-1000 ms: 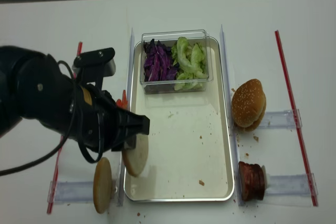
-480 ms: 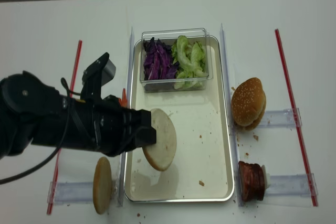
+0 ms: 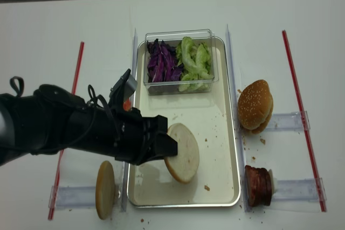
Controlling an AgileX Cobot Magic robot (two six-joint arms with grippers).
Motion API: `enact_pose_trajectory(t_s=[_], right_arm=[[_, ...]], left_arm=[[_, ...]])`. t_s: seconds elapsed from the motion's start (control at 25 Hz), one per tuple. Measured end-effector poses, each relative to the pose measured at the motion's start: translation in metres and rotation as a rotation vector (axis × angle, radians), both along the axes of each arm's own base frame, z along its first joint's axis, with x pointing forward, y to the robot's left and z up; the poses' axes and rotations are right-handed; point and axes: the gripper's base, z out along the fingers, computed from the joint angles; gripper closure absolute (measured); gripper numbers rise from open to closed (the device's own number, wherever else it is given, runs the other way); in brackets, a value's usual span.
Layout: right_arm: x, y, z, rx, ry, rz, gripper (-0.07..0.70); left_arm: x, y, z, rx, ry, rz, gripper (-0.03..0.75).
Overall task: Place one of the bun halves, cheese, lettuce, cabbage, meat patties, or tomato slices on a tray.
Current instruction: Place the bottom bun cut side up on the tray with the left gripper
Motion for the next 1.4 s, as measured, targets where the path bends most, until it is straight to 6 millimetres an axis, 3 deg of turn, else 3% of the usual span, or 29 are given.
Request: enact_pose_trajectory(t_s=[0.56,1.4], right_arm=[[0.000,0.000,0.000,0.000,0.000,0.000,-0.061],[0.000,0.000,0.000,0.000,0.000,0.000,-0.061]], left_arm=[[0.011,-0.005,-0.036,0.015,0.042,-0.005,0.580],[0.016,-0.007,-0.037,-0.009,0.005,0.013,0.580]])
